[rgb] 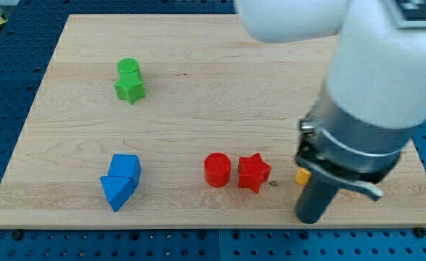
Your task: Move red star towards red circle
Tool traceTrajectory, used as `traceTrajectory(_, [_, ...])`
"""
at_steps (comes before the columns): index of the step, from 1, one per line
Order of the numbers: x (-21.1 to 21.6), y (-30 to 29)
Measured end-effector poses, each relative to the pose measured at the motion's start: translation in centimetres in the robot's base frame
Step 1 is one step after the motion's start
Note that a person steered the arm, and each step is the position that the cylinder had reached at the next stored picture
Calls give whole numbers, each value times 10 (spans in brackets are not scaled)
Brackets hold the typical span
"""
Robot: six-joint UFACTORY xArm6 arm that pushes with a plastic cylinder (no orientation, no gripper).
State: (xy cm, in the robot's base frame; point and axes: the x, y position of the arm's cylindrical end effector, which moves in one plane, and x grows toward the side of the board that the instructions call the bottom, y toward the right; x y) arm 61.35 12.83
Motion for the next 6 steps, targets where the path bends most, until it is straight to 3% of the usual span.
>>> traceTrajectory(1, [-15,16])
traceTrajectory(6, [-38,-60])
